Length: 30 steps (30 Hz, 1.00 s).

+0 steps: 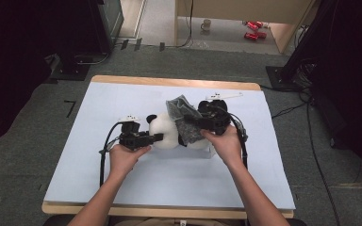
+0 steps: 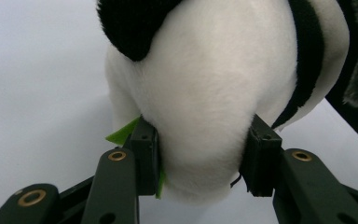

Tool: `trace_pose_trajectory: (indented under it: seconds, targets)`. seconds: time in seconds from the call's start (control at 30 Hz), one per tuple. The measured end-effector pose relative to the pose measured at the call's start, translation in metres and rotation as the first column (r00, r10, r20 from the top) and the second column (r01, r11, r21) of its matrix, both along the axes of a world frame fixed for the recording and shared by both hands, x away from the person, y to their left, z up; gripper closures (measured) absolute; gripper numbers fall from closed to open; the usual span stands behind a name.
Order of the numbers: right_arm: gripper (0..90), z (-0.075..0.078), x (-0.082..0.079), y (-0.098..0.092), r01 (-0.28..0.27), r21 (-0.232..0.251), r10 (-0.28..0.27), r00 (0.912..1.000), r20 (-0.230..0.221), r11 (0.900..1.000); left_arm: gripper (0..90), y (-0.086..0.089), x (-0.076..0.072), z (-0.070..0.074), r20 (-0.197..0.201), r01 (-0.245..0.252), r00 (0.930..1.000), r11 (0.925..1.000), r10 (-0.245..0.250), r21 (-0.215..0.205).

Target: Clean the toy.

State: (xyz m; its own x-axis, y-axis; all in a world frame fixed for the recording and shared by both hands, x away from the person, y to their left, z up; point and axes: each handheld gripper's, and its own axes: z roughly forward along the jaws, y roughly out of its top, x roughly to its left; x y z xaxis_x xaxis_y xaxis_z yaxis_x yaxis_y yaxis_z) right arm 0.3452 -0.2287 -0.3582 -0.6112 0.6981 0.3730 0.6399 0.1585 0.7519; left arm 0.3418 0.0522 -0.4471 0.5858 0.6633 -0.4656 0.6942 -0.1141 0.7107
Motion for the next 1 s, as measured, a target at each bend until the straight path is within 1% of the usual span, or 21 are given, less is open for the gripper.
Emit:
trace_pose_trajectory:
  seconds: [0.07,0.13,0.17,0.23,0.27,0.3,0.33,0.37,0.43,0.5,0.53,0.57,0.6,0.67,0.7,0.8,0.87,1.0]
  targets:
    - [79.6,-0.003,0.0,0.011,-0.026,0.004,0.026,0.9997,-0.003,1.0,56.5,-0.001,-0.003,0.0,0.008,-0.007,0.9999,1.0,0.007,0.002]
    - [79.5,-0.003,0.001,0.021,-0.051,0.007,0.051,0.9987,0.002,0.999,56.4,-0.002,-0.007,0.003,0.003,-0.014,0.9999,0.9998,0.014,-0.017]
    - [79.5,-0.004,0.001,0.026,-0.062,0.009,0.062,0.9981,0.007,0.998,56.3,-0.003,-0.01,0.005,0.015,-0.013,0.9998,0.9998,0.013,-0.012]
    - [79.5,-0.004,0.001,0.037,-0.081,0.006,0.081,0.9967,0.008,0.997,56.3,-0.006,-0.015,0.009,0.049,-0.009,0.9988,0.9999,0.009,0.013]
    - [79.3,-0.006,0.001,0.041,-0.093,-0.005,0.093,0.9957,0.003,0.996,56.3,-0.008,-0.018,0.01,0.056,-0.012,0.9984,0.9996,0.011,0.025]
    - [79.1,-0.01,0.002,0.045,-0.104,-0.022,0.104,0.9946,-0.004,0.994,56.4,-0.01,-0.019,0.01,0.058,-0.015,0.9982,0.9988,0.013,0.047]
    - [79.1,-0.014,0.003,0.047,-0.11,-0.029,0.11,0.9939,0.002,0.993,56.5,-0.009,-0.019,0.008,0.055,-0.013,0.9985,0.9984,0.01,0.054]
    - [79.0,-0.017,0.004,0.046,-0.112,-0.026,0.112,0.9937,0.001,0.993,56.5,-0.008,-0.018,0.006,0.047,-0.012,0.9988,0.9987,0.01,0.05]
    - [79.0,-0.022,0.009,0.042,-0.109,-0.032,0.109,0.994,-0.008,0.993,56.7,-0.004,-0.015,0.002,0.035,-0.017,0.9993,0.9991,0.016,0.038]
    - [79.0,-0.023,0.012,0.037,-0.091,-0.056,0.091,0.9958,-0.006,0.994,56.7,-0.001,-0.011,-0.001,0.012,-0.019,0.9998,0.9997,0.018,0.018]
    - [79.0,-0.024,0.013,0.033,-0.074,-0.077,0.075,0.9972,0.003,0.994,56.8,0.001,-0.01,-0.002,-0.003,-0.022,0.9998,0.9997,0.022,0.005]
    - [79.0,-0.024,0.015,0.029,-0.057,-0.094,0.058,0.9982,0.011,0.994,56.7,0.002,-0.008,-0.002,-0.008,-0.022,0.9997,0.9998,0.022,-0.003]
    - [79.2,-0.025,0.017,0.023,-0.042,-0.097,0.043,0.999,0.01,0.994,56.7,0.002,-0.008,-0.002,-0.005,-0.018,0.9998,0.9998,0.018,-0.005]
    - [79.5,-0.025,0.022,0.011,-0.026,-0.063,0.025,0.9995,-0.021,0.998,56.8,0.001,-0.006,-0.002,0.004,-0.012,0.9999,0.9999,0.012,-0.004]
    - [79.6,-0.025,0.023,0.007,-0.019,-0.055,0.018,0.9994,-0.028,0.998,56.8,0.001,-0.005,-0.002,0.002,-0.009,1.0,1.0,0.009,-0.005]
    - [79.6,-0.022,0.024,-0.004,0.008,-0.053,-0.008,0.9999,-0.009,0.999,56.9,0.004,0.001,-0.004,-0.006,-0.002,1.0,0.9999,0.002,-0.01]
    - [79.6,-0.018,0.023,-0.013,0.034,-0.047,-0.035,0.9994,-0.008,0.998,56.9,0.006,0.004,-0.004,-0.016,-0.002,0.9999,0.9999,0.002,-0.016]
    - [79.5,-0.015,0.023,-0.033,0.092,-0.032,-0.092,0.9958,-0.001,0.995,56.9,0.009,0.01,-0.005,-0.033,-0.003,0.9995,0.9996,0.003,-0.027]
